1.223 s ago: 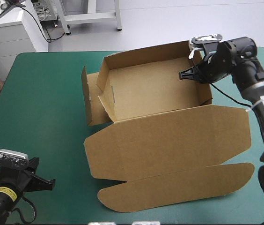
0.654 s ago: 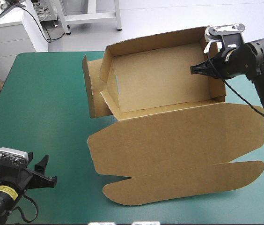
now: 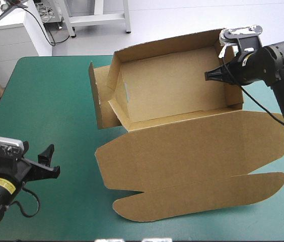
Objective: Fold the box
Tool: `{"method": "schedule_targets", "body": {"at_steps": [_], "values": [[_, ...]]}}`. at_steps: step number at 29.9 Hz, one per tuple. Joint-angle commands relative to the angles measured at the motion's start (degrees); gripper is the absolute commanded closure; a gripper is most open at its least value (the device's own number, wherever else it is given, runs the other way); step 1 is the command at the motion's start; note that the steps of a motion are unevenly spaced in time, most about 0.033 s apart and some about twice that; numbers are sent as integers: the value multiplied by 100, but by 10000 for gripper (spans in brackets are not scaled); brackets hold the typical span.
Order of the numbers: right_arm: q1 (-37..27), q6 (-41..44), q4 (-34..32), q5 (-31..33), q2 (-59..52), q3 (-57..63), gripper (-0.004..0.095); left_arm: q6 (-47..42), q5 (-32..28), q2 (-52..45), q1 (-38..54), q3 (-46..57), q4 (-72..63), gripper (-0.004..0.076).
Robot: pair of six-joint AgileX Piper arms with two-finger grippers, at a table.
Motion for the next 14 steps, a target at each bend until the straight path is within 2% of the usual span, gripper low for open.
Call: {"method": "schedule_targets", "body": {"at_steps": [1,5,10,14], "values": [[-51,-50,81,17,-227,-159,927,-444,-189,719,-35,-688,258,265],[-51,-97,204,17,-227,-159,927,-525,182,1660,-24,-1299,329,265],[-51,-105,204,17,-227,-159,927,-525,292,2792,22,-1985,368,266],[-51,-105,204,17,-227,-159,927,-525,258,3609,490,-2380,91,266]]}}
